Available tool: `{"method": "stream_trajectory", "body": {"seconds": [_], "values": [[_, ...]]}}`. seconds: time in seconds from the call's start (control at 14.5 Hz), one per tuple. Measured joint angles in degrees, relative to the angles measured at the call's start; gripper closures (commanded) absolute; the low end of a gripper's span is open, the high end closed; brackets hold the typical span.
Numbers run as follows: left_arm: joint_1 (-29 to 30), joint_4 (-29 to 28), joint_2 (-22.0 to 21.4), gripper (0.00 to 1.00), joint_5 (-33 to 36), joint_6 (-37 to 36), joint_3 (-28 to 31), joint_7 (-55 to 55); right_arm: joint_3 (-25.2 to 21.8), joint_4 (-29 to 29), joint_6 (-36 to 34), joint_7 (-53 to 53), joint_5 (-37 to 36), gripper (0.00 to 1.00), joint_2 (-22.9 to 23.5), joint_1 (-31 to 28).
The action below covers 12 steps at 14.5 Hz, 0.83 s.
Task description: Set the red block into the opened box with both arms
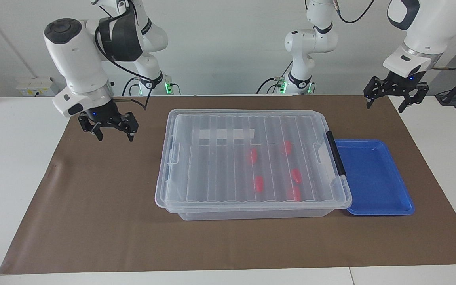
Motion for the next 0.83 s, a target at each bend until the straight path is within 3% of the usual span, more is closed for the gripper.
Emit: {"method": "stream_trajectory", "body": {"seconds": [0.41, 0.83], "values": [[0.0, 0.0, 0.0, 0.00, 0.0, 0.0, 0.0, 0.0, -0.1, 6.9, -15.5, -0.1, -0.3, 0.00, -2.4, -2.4], [0.0, -0.1, 0.0, 0.00, 0.0, 0.0, 0.0, 0.0, 0.1, 6.9, -17.7, -0.7, -1.7, 0.00, -2.5, -2.6]]}}
